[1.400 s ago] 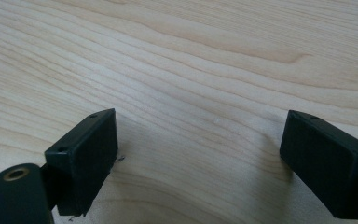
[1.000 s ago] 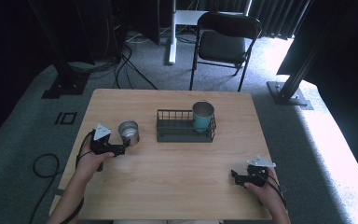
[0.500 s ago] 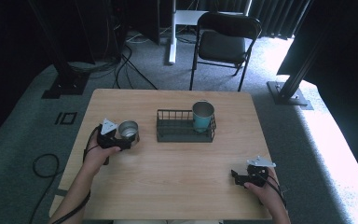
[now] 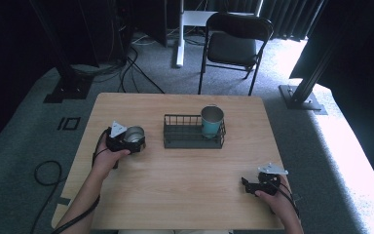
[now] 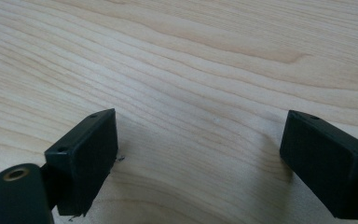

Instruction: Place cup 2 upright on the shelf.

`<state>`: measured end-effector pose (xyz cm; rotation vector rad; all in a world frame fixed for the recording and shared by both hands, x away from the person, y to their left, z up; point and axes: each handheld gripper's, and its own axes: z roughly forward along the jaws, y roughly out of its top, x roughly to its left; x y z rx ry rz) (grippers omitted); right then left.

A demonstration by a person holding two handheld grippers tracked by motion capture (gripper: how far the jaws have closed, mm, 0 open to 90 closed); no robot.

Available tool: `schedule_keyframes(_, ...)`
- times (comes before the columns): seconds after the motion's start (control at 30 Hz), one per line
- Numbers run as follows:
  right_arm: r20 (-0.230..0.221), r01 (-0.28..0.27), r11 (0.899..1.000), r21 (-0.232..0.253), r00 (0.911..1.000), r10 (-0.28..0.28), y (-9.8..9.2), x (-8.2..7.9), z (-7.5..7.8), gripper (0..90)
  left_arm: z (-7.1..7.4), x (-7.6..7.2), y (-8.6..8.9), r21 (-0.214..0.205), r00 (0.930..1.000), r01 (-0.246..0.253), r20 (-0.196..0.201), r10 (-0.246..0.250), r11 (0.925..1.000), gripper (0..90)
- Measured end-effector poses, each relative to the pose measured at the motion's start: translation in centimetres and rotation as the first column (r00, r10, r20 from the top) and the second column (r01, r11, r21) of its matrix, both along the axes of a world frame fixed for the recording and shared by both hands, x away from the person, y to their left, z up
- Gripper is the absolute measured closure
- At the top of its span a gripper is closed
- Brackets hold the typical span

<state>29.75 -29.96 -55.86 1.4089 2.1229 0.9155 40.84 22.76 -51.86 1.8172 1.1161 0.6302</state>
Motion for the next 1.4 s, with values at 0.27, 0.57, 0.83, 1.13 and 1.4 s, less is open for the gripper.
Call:
schedule_keyframes(0.27,0.0,0.0,1.0,0.0,1.0,0.0,0.0,0.0,0.0,10.9,-0.2,0.4,-0.4,0.008,1.0,-0.006,0.001,0.006,0.9999,1.8)
schedule_keyframes(0.57,0.0,0.0,1.0,0.0,1.0,0.0,0.0,0.0,0.0,10.9,-0.3,0.5,-0.5,0.011,0.9997,-0.026,0.003,0.026,0.9996,13.9)
schedule_keyframes(0.83,0.0,0.0,1.0,0.0,1.0,0.0,0.0,0.0,0.0,10.9,0.8,0.3,0.1,-0.028,0.9996,-0.025,0.011,0.026,0.9993,14.1)
schedule_keyframes(1.13,0.0,0.0,1.0,0.0,1.0,0.0,0.0,0.0,0.0,10.9,3.3,0.0,-0.1,-0.053,0.9995,-0.014,0.029,0.015,0.9985,14.1)
schedule_keyframes(1.4,-0.001,0.001,1.0,0.001,1.0,-0.001,0.0,0.0,0.0,10.9,5.5,-0.1,-0.8,-0.072,0.9982,0.013,0.059,-0.009,0.9973,14.1)
